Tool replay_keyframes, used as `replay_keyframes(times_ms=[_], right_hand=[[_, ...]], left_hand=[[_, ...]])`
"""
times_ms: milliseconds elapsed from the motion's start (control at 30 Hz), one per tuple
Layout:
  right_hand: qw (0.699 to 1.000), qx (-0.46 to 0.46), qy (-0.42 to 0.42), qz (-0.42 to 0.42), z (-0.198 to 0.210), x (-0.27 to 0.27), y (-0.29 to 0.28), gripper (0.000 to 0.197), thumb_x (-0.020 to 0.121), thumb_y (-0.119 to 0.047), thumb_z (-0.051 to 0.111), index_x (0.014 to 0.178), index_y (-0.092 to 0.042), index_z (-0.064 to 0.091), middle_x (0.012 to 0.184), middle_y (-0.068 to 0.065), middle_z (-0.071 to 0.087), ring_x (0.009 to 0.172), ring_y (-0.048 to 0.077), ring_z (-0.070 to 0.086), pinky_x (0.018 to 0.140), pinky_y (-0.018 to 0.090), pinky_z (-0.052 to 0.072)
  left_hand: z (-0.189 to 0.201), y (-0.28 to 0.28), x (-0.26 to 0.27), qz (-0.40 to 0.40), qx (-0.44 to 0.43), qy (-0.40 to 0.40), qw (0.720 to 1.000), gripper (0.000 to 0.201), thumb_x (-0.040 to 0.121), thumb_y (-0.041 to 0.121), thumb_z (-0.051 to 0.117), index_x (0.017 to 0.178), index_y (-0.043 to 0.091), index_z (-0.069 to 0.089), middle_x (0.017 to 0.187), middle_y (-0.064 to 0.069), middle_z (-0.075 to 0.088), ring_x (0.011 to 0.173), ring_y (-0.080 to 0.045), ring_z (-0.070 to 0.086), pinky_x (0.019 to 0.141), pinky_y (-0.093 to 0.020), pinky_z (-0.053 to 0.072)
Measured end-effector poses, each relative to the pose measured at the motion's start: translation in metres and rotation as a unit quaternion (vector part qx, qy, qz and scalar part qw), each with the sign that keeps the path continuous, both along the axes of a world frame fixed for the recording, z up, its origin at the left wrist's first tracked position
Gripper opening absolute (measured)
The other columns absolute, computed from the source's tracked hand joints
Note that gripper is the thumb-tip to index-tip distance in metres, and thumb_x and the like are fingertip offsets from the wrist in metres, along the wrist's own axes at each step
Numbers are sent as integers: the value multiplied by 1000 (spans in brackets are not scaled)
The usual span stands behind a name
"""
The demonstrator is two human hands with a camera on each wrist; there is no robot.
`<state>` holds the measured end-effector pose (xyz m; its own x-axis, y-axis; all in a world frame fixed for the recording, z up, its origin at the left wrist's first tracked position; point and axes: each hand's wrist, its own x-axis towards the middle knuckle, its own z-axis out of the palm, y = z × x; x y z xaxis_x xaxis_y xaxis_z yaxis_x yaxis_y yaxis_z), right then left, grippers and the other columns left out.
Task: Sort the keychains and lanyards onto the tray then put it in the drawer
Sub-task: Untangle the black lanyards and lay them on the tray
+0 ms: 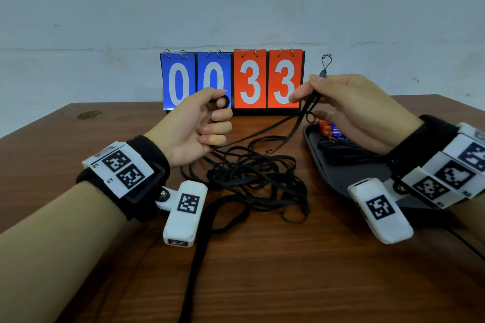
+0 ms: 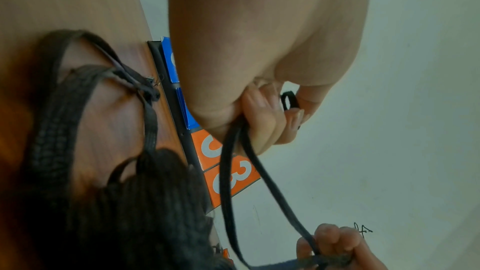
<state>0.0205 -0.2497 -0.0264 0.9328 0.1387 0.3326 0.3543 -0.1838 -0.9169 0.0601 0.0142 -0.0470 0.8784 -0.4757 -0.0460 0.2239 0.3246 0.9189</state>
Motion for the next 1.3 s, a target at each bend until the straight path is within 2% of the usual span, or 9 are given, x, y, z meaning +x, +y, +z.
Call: replay_keyframes(times_ms=[167,333,467,600,700,867,1067,1167,1300], right_hand=[[994,91,57,36,4,1,-3,34,105,-28,46,84,-15,69,82,1,69,79,13,61,79,30,48],[992,100,66,23,11,-3,-3,36,106,-31,42,78,-17,62,59,-4,43,56,11,41,54,20,41],[993,98,59,19,9,-3,-2,37,107,-31,39,80,-16,60,57,-3,36,57,12,38,56,21,37],[993,115,31,25,8,-2,-3,39,107,-31,39,87,-13,67,68,-1,58,69,12,54,73,27,46],[995,94,22,22,6,-1,-3,39,106,-31,41,92,-10,71,83,-4,66,80,12,53,83,36,39],[998,29,36,53,4,-4,0,30,103,-22,51,100,-7,77,71,-5,51,61,10,39,68,28,40],[996,-47,48,65,2,-10,6,10,98,-21,60,101,-14,66,72,2,66,64,12,56,59,17,50],[994,-62,32,87,1,-12,5,23,96,-28,57,98,-9,69,83,2,69,68,11,56,62,20,49],[993,-90,22,71,0,-9,3,43,95,-38,57,106,1,73,75,-7,63,65,14,43,66,26,43]], left_hand=[[-1,1,3,37,28,3,999,30,103,32,49,75,20,43,66,7,31,47,-7,19,39,-19,14],[-2,2,6,85,37,14,996,30,100,29,53,73,21,44,64,7,32,47,-7,18,36,-19,16],[-3,2,8,96,41,11,994,30,100,30,54,73,21,46,64,7,36,46,-7,18,36,-19,17],[-2,2,7,73,27,2,997,29,101,36,54,78,19,50,68,6,45,46,-6,21,40,-18,15],[1,1,3,20,21,-15,999,32,101,44,54,82,18,55,75,5,52,47,-6,24,45,-20,13],[5,-3,-9,-69,8,-38,997,24,98,35,57,94,13,67,88,1,60,53,-6,28,43,-16,21],[4,-4,-13,-131,17,-91,987,25,101,12,48,99,12,72,96,0,64,54,-4,35,42,-14,27],[3,-3,-13,-151,11,-109,982,25,100,10,48,105,10,72,99,-1,65,53,-4,38,43,-13,30],[3,-3,-13,-153,15,-114,982,25,97,11,50,107,10,72,99,-1,67,54,-5,38,45,-15,25]])
